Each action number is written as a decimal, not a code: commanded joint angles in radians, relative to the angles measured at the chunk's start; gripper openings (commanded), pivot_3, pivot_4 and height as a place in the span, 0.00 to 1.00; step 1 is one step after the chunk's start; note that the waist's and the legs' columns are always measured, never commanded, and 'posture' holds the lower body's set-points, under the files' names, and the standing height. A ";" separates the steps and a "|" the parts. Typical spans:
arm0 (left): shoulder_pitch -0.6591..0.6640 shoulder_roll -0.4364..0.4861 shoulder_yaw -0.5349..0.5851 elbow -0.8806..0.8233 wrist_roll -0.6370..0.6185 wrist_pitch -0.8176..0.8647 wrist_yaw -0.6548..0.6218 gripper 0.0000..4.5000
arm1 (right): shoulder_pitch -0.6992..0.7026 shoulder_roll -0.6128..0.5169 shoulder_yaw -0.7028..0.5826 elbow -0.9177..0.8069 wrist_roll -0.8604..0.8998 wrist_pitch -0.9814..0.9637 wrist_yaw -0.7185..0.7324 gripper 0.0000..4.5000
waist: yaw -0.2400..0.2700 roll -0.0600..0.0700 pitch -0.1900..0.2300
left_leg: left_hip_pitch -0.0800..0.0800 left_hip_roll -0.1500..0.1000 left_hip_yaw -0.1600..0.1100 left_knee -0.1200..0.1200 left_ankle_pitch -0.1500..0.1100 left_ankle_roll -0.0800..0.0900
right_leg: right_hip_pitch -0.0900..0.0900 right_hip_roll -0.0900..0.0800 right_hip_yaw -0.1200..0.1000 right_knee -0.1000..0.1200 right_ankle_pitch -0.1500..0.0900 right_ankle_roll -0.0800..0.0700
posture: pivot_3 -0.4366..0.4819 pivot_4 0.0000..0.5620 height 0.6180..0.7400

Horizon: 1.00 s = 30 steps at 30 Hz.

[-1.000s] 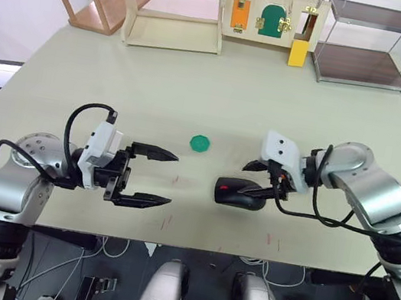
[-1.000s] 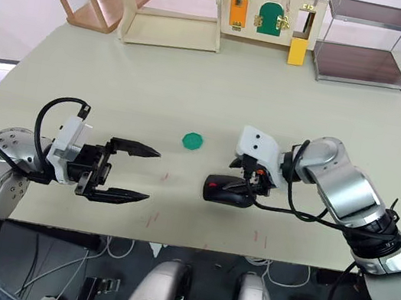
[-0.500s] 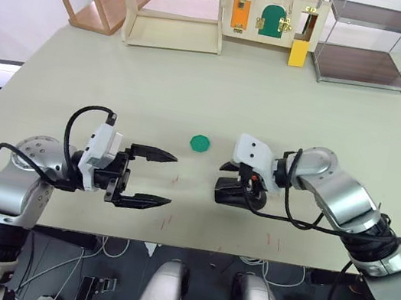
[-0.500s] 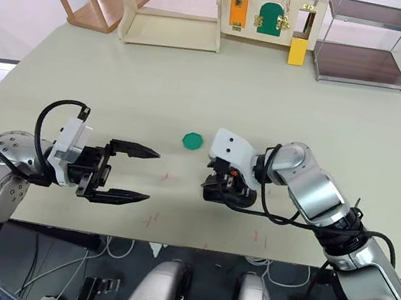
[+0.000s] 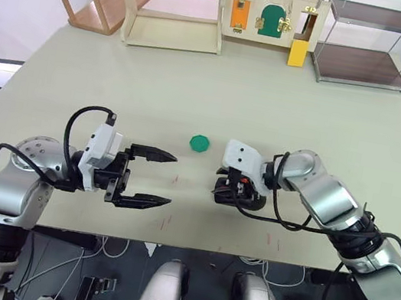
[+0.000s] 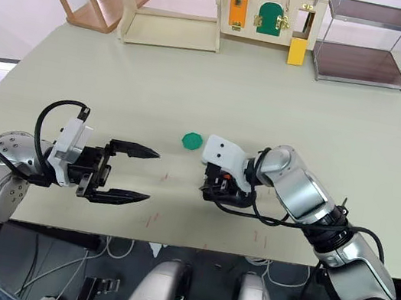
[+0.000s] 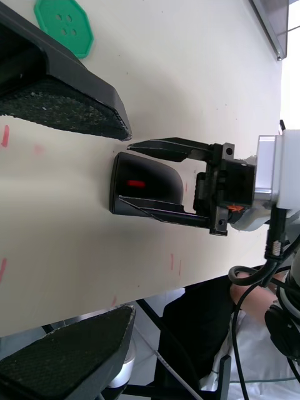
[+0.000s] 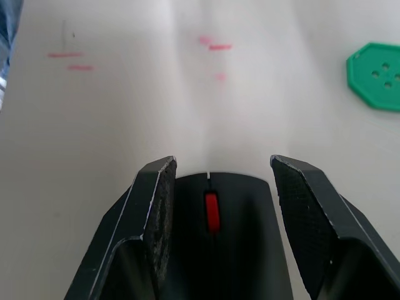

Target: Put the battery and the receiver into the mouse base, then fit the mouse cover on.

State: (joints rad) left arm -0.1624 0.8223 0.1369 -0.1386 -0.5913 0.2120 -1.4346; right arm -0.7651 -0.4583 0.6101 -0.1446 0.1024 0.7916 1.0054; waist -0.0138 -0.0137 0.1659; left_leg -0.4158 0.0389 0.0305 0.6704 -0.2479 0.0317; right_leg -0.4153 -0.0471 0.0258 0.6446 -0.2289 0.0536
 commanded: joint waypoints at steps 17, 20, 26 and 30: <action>-0.011 0.001 0.018 -0.016 0.006 -0.016 0.029 1.00 | 0.145 0.061 -0.242 -0.073 0.110 -0.194 -0.055 0.56 | 0.002 0.000 0.000 | 0.000 0.000 0.000 0.000 0.000 0.000 | 0.000 0.000 0.000 0.000 0.002 0.003 | 0.48 0.27 1.00; -0.013 -0.001 0.016 -0.016 0.007 -0.016 0.029 1.00 | 0.218 0.066 -0.336 -0.098 0.183 -0.292 -0.028 0.56 | 0.002 0.000 0.000 | 0.000 0.000 -0.001 0.000 0.000 0.000 | 0.000 0.000 -0.001 0.000 0.002 0.003 | 0.48 0.27 1.00; -0.016 -0.005 0.013 -0.011 0.010 -0.017 0.028 1.00 | 0.348 0.043 -0.457 -0.059 0.250 -0.475 0.022 0.56 | 0.001 0.000 0.000 | 0.000 0.000 0.000 0.000 0.000 0.000 | 0.001 0.000 0.000 0.000 0.002 0.003 | 0.48 0.27 1.00; -0.018 -0.006 0.012 -0.005 0.012 -0.019 0.026 1.00 | 0.418 0.061 -0.498 -0.009 0.270 -0.559 0.020 0.56 | 0.000 0.000 0.000 | 0.001 0.000 0.000 0.000 0.000 0.000 | 0.001 0.000 0.000 0.000 0.002 0.003 | 0.48 0.27 1.00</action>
State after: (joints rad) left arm -0.1717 0.8165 0.1382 -0.1356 -0.5721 0.2075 -1.4095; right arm -0.3525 -0.3952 0.1373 -0.1465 0.3556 0.2783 1.0158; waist -0.0135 -0.0139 0.1659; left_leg -0.4150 0.0389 0.0303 0.6699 -0.2479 0.0316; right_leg -0.4147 -0.0468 0.0258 0.6445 -0.2271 0.0569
